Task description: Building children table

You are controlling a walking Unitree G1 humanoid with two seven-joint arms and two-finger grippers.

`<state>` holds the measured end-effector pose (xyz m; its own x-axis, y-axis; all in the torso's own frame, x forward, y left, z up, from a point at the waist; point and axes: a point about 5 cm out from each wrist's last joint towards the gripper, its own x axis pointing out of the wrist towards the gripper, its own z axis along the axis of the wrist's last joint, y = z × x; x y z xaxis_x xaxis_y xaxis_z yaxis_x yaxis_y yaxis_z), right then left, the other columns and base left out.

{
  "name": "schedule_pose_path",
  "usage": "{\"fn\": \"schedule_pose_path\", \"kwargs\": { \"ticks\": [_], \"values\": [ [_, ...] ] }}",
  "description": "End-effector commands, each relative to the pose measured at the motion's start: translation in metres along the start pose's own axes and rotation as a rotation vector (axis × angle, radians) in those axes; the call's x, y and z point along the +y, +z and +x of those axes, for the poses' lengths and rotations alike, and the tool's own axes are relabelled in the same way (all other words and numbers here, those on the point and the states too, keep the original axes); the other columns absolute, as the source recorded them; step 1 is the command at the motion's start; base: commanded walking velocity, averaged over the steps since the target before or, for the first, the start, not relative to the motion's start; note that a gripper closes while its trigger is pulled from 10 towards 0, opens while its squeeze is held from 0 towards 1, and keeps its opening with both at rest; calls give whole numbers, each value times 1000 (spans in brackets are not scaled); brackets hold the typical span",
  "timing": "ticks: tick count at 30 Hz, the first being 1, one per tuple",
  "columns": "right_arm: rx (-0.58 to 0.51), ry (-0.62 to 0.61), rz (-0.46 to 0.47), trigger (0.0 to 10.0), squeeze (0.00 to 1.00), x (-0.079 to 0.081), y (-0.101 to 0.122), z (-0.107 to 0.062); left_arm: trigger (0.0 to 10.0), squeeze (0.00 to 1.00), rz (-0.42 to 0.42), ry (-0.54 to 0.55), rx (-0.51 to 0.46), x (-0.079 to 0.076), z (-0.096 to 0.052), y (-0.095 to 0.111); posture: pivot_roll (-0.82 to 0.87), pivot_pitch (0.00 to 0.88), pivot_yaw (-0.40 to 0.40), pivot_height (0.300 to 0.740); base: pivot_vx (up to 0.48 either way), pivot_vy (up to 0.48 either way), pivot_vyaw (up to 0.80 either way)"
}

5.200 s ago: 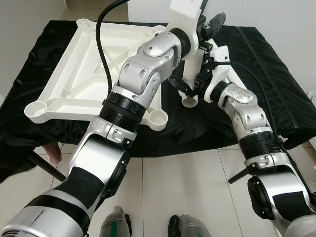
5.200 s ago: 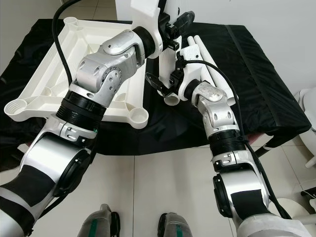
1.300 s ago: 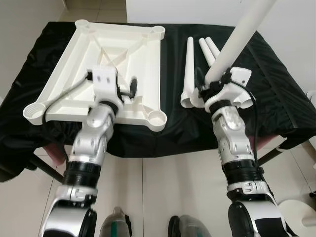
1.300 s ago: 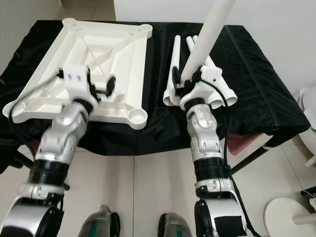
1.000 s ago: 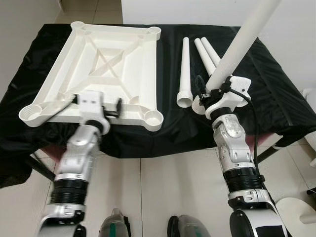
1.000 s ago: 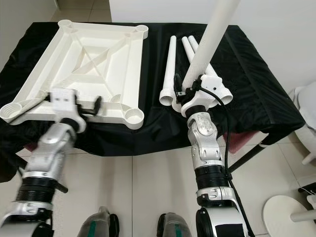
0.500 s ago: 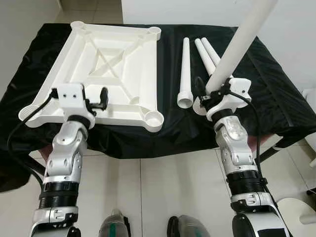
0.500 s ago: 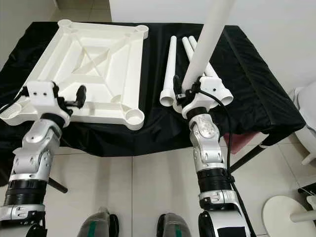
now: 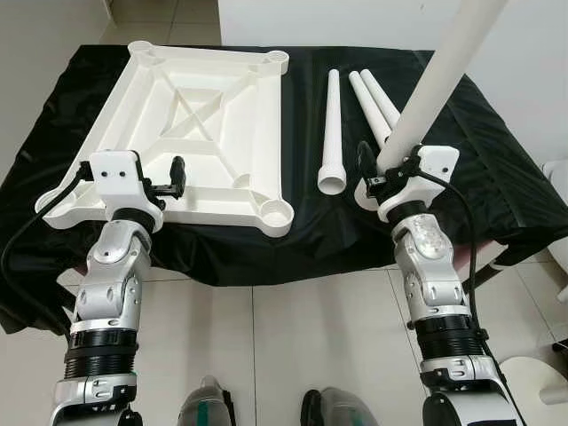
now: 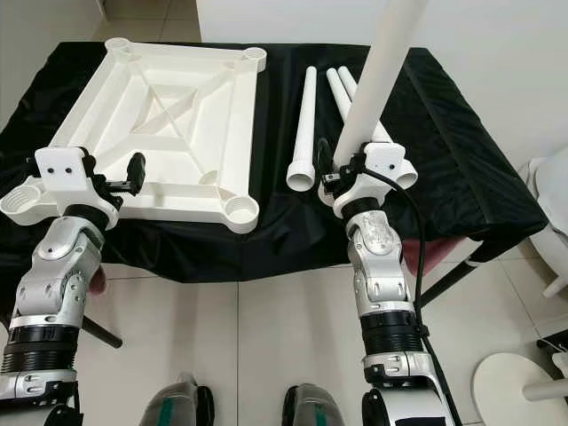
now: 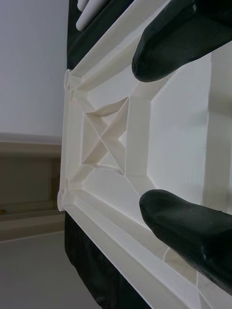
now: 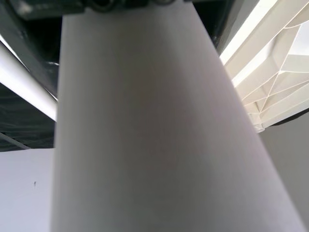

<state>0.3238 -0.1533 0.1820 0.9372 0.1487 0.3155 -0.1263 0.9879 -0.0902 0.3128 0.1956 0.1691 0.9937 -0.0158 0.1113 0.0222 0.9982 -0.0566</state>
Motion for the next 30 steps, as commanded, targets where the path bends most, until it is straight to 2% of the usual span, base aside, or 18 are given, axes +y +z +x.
{"fn": "schedule_pose_path", "kwargs": {
  "ticks": [1,30],
  "values": [
    [-10,-3,-7,10000,0,-1,3,0,10000,0,0,-14,2,0,0,1,-29,0,1,740,0,0,0],
    [-8,9,-13,10000,0,1,3,3,10000,0,-12,-4,-18,0,-4,6,-3,0,-22,740,0,0,0]
  ]
}}
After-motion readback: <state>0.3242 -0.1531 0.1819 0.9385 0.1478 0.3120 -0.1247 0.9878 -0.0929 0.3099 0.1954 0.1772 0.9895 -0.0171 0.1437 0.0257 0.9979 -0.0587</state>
